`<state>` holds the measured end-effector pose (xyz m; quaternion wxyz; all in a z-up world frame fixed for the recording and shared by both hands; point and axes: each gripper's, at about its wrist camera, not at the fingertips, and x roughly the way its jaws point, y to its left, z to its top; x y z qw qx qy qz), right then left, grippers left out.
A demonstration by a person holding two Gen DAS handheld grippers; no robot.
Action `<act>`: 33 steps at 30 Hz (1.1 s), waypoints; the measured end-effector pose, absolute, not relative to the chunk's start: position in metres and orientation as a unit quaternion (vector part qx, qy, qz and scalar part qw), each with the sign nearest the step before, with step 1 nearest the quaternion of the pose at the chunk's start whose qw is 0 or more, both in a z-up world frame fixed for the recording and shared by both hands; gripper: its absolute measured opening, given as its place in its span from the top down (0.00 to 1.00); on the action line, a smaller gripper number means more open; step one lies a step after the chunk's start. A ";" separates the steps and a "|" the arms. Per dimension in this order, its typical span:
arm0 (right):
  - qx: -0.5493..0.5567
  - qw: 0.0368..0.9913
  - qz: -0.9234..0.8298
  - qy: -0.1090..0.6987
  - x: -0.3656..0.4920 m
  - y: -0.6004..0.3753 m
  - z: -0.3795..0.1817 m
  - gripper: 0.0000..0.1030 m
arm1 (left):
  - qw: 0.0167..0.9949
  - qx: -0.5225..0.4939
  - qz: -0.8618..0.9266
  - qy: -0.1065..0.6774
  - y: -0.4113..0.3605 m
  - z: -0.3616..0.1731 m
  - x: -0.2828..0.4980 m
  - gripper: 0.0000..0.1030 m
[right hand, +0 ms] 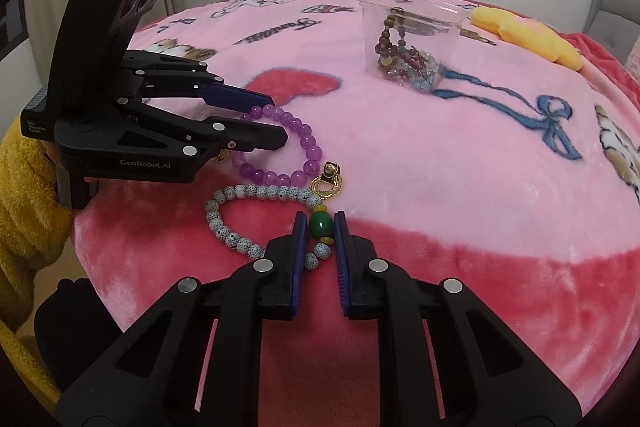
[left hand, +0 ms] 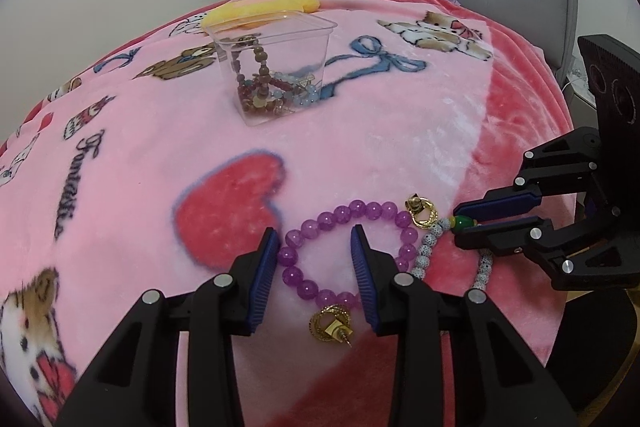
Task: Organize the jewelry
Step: 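Grasp the grey bracelet with green bead with the right tool while the left tool grasps the purple bracelet, then lift and carry both bracelets in both tools over the clear box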
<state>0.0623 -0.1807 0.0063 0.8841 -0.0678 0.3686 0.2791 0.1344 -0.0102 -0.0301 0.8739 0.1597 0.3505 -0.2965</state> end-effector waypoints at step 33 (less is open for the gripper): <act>-0.075 0.904 0.266 0.327 0.048 -0.187 0.030 0.88 | 0.909 0.157 -0.257 0.288 -0.012 -0.003 0.111 0.91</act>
